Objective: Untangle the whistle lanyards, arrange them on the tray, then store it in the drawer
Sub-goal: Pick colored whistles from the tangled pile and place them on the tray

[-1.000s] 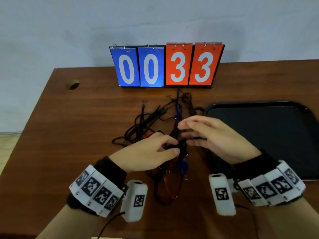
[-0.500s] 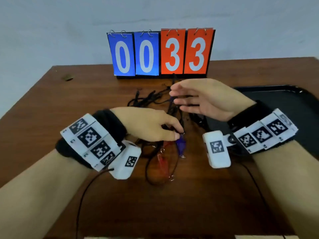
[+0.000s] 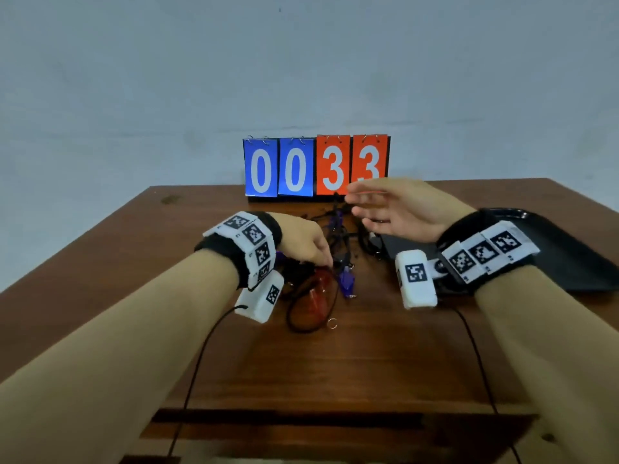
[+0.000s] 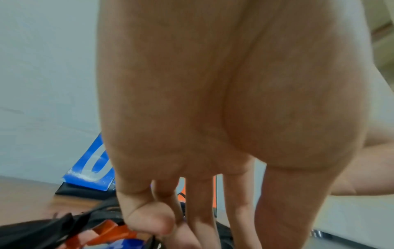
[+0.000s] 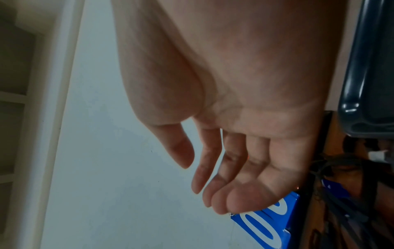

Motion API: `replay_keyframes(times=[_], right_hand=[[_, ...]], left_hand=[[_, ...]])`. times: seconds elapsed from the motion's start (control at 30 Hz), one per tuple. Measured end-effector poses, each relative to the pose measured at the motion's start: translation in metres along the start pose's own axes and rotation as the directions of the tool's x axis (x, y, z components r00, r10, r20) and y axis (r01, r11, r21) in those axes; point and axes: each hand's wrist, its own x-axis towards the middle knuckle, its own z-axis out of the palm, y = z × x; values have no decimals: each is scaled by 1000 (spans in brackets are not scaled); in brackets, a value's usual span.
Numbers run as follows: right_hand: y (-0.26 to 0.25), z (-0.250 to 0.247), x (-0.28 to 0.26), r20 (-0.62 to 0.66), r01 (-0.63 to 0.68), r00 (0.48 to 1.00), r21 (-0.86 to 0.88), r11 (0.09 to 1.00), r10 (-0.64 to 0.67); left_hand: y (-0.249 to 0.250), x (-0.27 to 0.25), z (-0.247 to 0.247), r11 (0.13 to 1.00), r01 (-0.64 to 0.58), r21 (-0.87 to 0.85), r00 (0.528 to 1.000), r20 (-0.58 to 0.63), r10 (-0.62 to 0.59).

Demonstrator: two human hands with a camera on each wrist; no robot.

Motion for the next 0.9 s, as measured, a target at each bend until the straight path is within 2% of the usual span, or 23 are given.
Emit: replay_keyframes(times=[0.13, 0.3, 0.43, 0.57, 0.67, 0.73, 0.8, 0.9], right_hand=[[0, -2, 19, -6, -5, 1000, -27, 1000, 5], [10, -8, 37, -7, 15, 1000, -106, 994, -15], [20, -20, 42, -41, 52, 998, -124, 991, -57], [24, -29, 42, -46, 5, 999, -77, 997, -8], [24, -33, 41, 20, -4, 1000, -43, 999, 5], [24, -36, 43, 46, 11, 999, -46, 999, -8], [25, -39, 44, 53, 25, 998, -78, 997, -21], [27, -52, 46, 3, 48, 999, -116, 992, -47]], left_hand=[[-9, -4, -7, 985, -95, -146, 983, -169, 70], [-14, -1, -17, 892, -282, -353, 878, -470, 92], [-13, 16, -9, 781, -400, -479, 814, -578, 62], [-16, 38, 3, 542, -497, -678, 812, -583, 16], [-14, 47, 7, 438, -523, -731, 817, -577, 13], [-13, 52, 9, 413, -527, -743, 825, -564, 39], [-14, 54, 12, 424, -515, -745, 839, -540, 70], [-19, 54, 14, 425, -467, -775, 876, -471, 102]])
